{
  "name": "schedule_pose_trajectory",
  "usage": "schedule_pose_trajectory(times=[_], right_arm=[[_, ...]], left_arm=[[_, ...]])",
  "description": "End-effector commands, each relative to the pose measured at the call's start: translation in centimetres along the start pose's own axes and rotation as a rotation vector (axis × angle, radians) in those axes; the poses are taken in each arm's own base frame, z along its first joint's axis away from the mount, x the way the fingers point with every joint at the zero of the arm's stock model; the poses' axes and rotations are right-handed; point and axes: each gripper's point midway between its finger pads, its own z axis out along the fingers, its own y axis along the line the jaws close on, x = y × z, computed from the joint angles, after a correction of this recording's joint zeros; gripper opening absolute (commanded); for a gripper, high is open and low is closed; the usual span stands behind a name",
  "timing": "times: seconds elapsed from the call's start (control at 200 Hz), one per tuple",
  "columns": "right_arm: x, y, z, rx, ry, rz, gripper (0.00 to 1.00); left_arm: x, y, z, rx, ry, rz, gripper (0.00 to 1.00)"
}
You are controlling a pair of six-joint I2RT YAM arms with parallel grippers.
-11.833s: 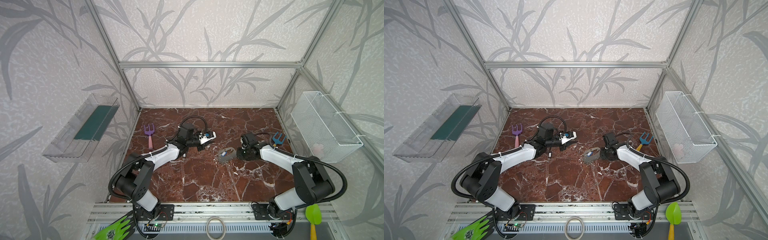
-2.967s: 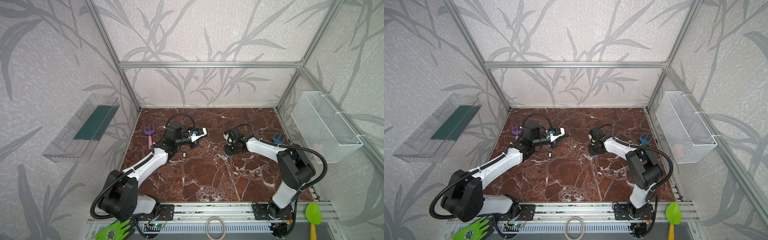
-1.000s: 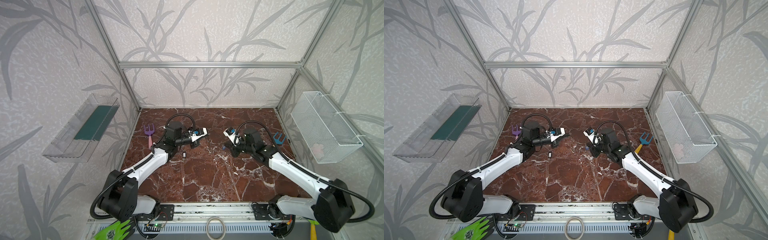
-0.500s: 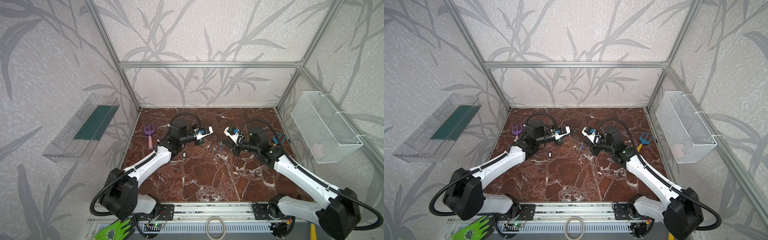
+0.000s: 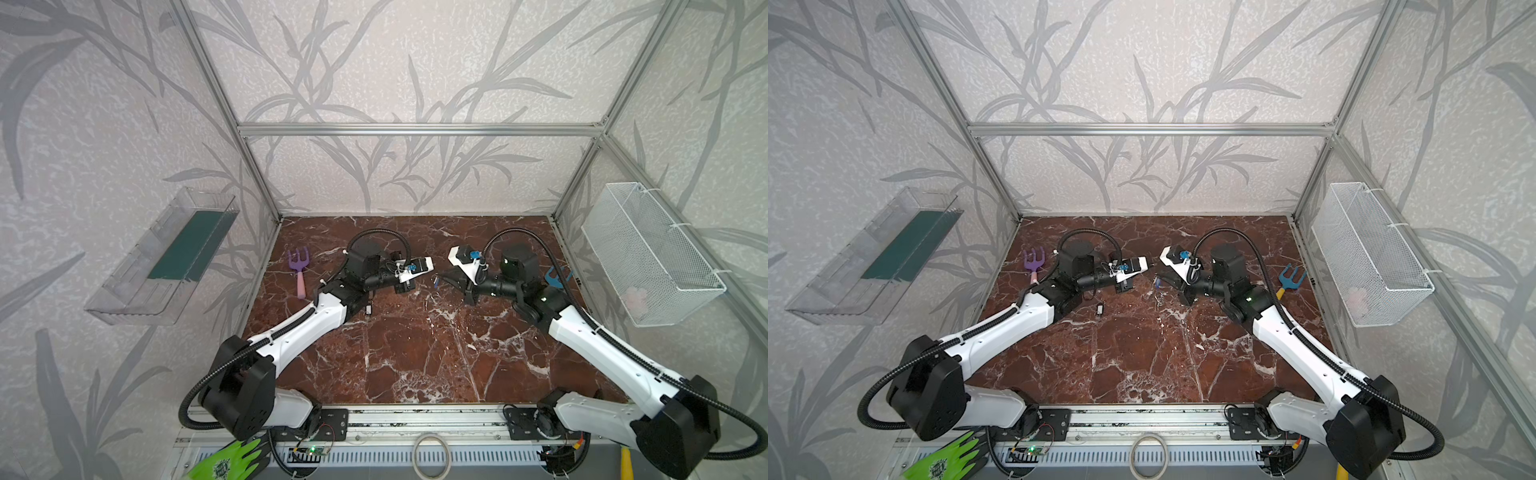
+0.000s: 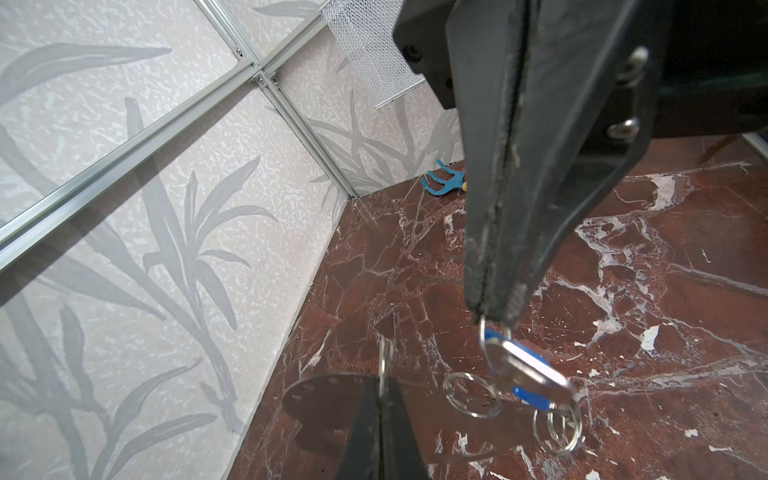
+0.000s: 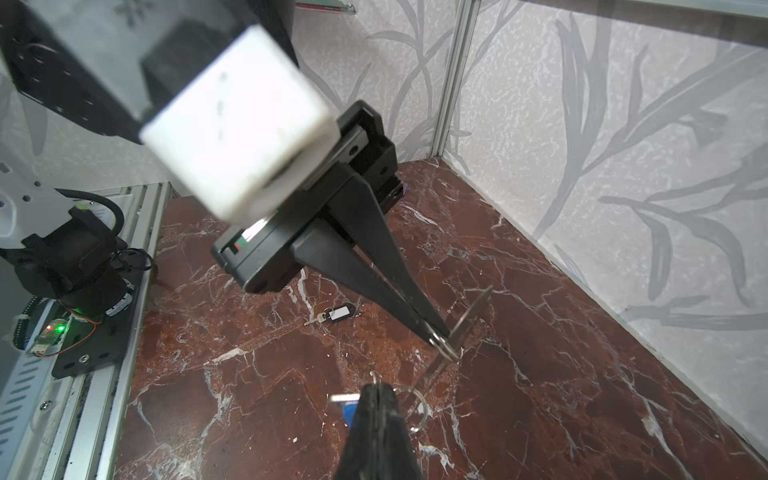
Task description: Put the keys on the keyring
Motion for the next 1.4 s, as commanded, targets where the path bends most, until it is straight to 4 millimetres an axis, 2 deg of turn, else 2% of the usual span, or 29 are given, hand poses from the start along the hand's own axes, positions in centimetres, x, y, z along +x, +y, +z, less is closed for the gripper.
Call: schedule_pose_trajectory(times=[0.0, 0.715, 1.16, 1.395], right_arm=[[-1.9, -0.1, -0.1, -0.009, -0.052, -0.03, 0.0], [-0.8, -3.3, 0.6, 0.14, 0.018, -0.007, 0.0], [-0.6, -2.6, 0.8, 0.153, 0.019, -0.036, 0.0], [-0.8, -3.0, 0.4, 0.203, 0.011, -0.05, 0.0]], left_arm=[[-1.5, 0.9, -0.2, -0.022, -0.014, 0.059, 0.0], [-1.8, 0.4, -0.5, 0.023, 0.026, 0.102, 0.0], [-2.5, -0.1, -0.2, 0.066, 0.051, 0.06, 0.0], [-2.5, -0.7, -0.1, 0.089, 0.067, 0.054, 0.0]])
